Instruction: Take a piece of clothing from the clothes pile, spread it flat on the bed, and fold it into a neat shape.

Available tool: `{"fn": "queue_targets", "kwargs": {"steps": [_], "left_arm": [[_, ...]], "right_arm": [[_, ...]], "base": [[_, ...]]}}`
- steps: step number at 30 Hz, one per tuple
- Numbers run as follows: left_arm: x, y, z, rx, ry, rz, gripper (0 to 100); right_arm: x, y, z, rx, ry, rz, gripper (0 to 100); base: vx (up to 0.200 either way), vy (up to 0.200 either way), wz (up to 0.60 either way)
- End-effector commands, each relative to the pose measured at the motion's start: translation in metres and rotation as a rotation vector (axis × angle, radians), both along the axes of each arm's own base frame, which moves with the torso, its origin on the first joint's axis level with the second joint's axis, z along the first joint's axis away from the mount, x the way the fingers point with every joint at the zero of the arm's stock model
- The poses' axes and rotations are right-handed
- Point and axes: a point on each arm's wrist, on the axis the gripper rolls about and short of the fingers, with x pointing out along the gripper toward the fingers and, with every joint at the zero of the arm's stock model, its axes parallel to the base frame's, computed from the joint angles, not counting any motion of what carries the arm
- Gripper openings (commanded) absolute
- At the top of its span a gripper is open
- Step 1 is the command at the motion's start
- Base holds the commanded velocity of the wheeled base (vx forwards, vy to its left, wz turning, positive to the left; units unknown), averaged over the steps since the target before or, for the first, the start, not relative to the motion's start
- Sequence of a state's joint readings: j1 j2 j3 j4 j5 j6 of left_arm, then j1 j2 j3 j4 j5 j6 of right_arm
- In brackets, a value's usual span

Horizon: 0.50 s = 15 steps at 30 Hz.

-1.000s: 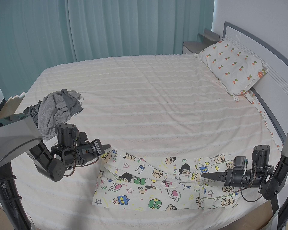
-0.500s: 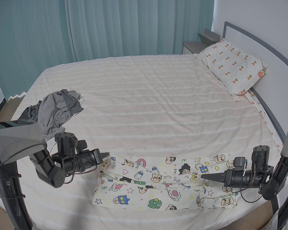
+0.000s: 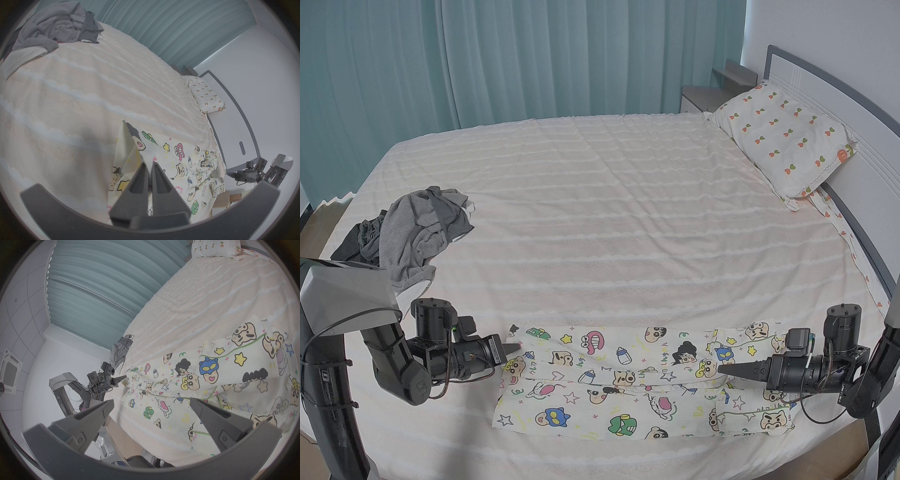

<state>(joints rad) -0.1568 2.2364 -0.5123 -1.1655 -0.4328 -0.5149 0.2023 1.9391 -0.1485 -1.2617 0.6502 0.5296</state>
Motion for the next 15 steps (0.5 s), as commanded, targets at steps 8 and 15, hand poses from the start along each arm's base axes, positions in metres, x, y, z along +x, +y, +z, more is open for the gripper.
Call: {"fn": "queue_targets", "kwargs": {"steps": [8, 15], "left_arm": [[-0.004, 0.006, -0.008, 0.005, 0.037, 0.018, 100], [-0.012, 0.007, 0.008, -0.003, 0.009, 0.019, 100]], "right_arm": [[0.000, 0.000, 0.000, 0.000, 0.000, 0.000, 100], [0.000, 0.000, 0.000, 0.000, 0.000, 0.000, 100]], "base": [[0.000, 0.000, 0.00], [0.000, 0.000, 0.00]]}}
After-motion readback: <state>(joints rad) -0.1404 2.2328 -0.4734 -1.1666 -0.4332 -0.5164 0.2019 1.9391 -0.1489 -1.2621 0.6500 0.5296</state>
